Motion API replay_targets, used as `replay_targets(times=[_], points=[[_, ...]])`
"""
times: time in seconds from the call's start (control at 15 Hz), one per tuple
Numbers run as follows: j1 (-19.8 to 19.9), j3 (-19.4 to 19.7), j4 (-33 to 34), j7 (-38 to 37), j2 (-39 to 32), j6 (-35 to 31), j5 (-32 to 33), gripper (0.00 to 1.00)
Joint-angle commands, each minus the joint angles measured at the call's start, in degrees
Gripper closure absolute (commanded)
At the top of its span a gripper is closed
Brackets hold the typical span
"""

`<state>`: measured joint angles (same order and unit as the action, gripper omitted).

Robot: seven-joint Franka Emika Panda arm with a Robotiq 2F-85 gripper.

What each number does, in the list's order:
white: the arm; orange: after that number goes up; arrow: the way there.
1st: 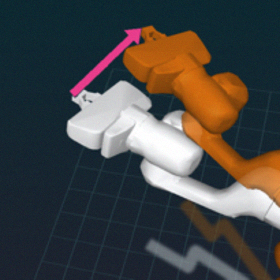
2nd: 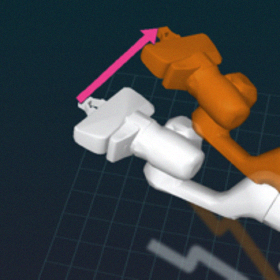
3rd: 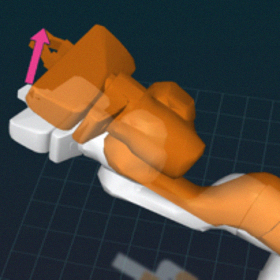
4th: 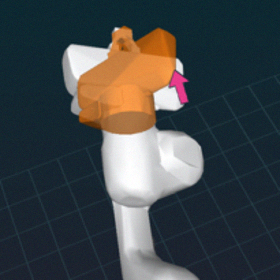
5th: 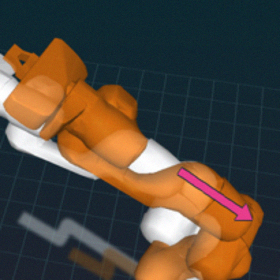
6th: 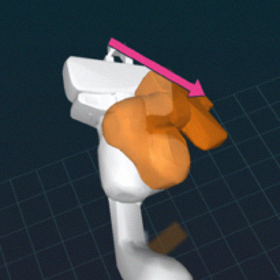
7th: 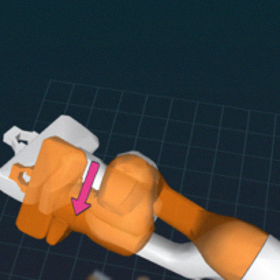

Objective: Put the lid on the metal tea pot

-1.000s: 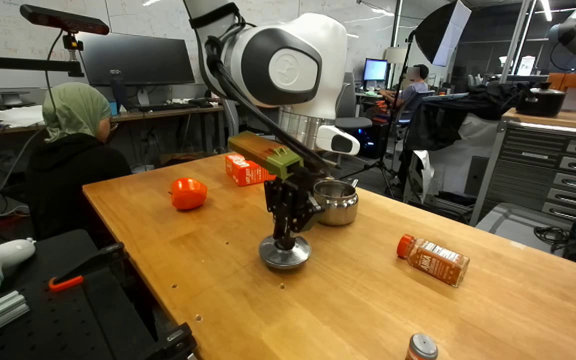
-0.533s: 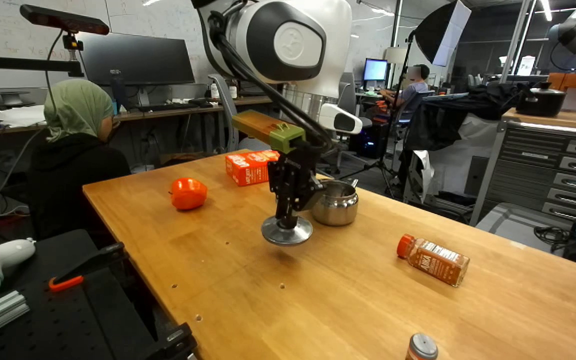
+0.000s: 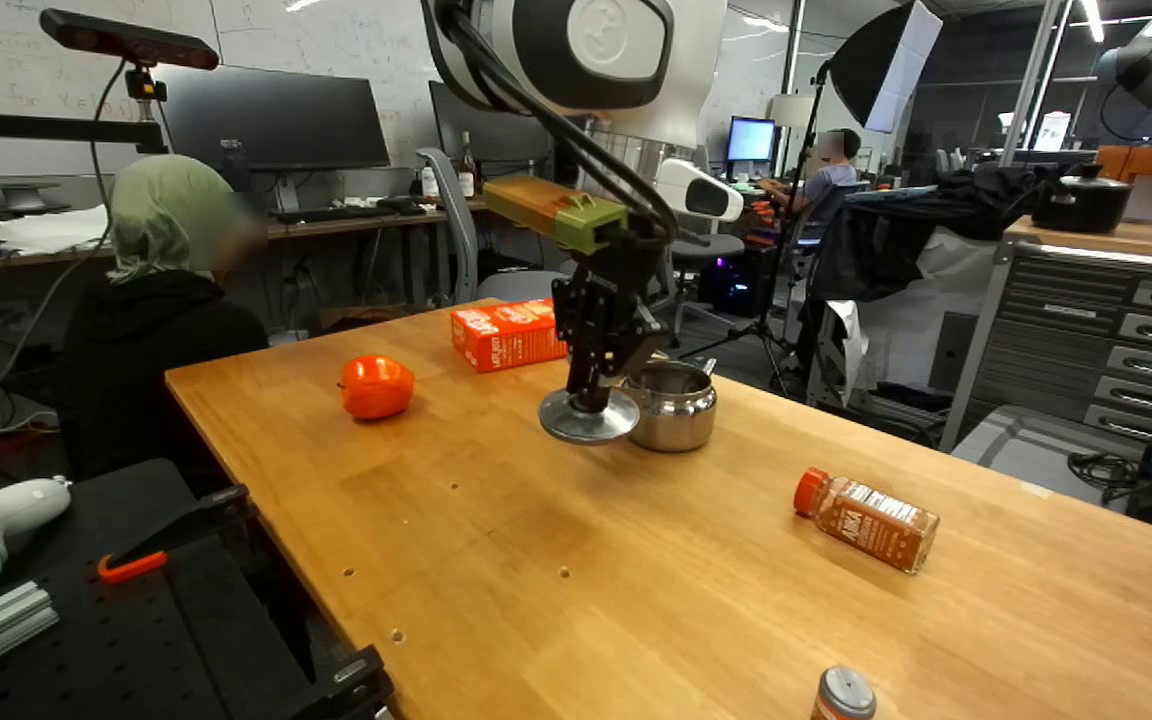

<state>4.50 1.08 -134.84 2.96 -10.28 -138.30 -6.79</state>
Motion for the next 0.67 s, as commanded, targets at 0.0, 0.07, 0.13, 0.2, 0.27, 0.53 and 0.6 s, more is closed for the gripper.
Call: replay_targets(times=[0.0,0.07,0.13,0.2,0.27,0.53,0.6], points=[[-0.58,-0.08,1.76,-1.5,1.54,3.33,-1.75,0.88],[-0.54,-0.2,2.33,-1.32,1.53,3.96,-2.31,0.88],[-0.59,-0.22,3.02,-1.82,1.49,4.97,-2.69,0.88],[-0.63,-0.26,3.82,-2.18,1.45,6.21,-3.19,0.88],[-0.71,-0.27,4.57,-2.68,1.38,6.93,-3.51,0.88],[-1.37,-0.3,7.71,-5.48,1.3,8.93,-4.34,0.87],[-1.55,-0.28,8.53,-6.34,1.24,9.08,-4.37,0.88]])
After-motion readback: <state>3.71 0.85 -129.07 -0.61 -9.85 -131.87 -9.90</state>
